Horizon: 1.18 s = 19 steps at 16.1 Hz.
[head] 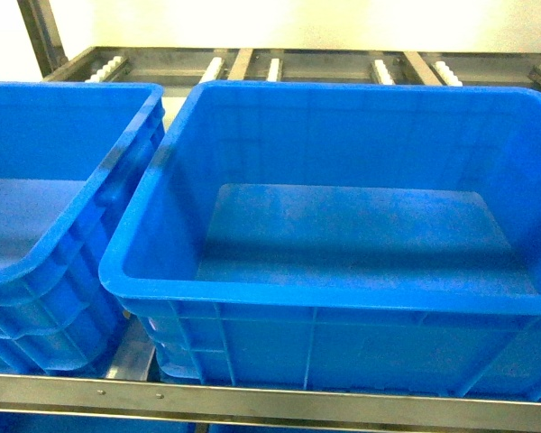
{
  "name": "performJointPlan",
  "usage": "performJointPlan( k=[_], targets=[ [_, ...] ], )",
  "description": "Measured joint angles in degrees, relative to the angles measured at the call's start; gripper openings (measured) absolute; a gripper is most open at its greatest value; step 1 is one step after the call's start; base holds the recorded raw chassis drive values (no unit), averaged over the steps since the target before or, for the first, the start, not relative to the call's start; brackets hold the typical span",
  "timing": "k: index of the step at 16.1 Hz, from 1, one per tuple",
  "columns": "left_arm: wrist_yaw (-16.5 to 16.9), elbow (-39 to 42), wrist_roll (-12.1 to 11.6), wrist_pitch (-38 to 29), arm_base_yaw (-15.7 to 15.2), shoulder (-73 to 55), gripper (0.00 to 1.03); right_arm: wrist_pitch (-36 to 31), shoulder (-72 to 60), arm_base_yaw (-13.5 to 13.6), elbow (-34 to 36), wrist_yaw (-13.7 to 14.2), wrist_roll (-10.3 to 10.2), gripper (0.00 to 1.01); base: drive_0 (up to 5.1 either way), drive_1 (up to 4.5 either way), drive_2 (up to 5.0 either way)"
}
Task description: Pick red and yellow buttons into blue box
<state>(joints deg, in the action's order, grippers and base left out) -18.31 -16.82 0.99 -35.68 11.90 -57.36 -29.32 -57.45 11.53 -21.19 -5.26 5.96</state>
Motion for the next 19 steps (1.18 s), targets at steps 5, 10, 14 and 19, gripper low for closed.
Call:
performJointPlan(
  k=[5,10,14,19],
  targets=[
    [0.0,0.0,0.0,0.0,0.0,0.0,0.31,-3.0,-31.3,0.3,-17.3,-3.4,2.9,0.3,0.0,0.0,0.0],
    [0.0,0.0,0.0,0.0,0.0,0.0,0.31,10.4,-51.9,2.7,-41.4,-6.4,8.6,0.3,0.0,0.0,0.0],
    [0.0,0.0,0.0,0.0,0.0,0.0,0.31,16.3,-57.9,2.8,-44.6,-6.8,15.1,0.3,0.0,0.0,0.0],
    [0.0,0.0,0.0,0.0,0.0,0.0,0.31,10.2,-54.6,3.0,-40.3,-7.8,13.7,0.77,0.0,0.0,0.0]
  ],
)
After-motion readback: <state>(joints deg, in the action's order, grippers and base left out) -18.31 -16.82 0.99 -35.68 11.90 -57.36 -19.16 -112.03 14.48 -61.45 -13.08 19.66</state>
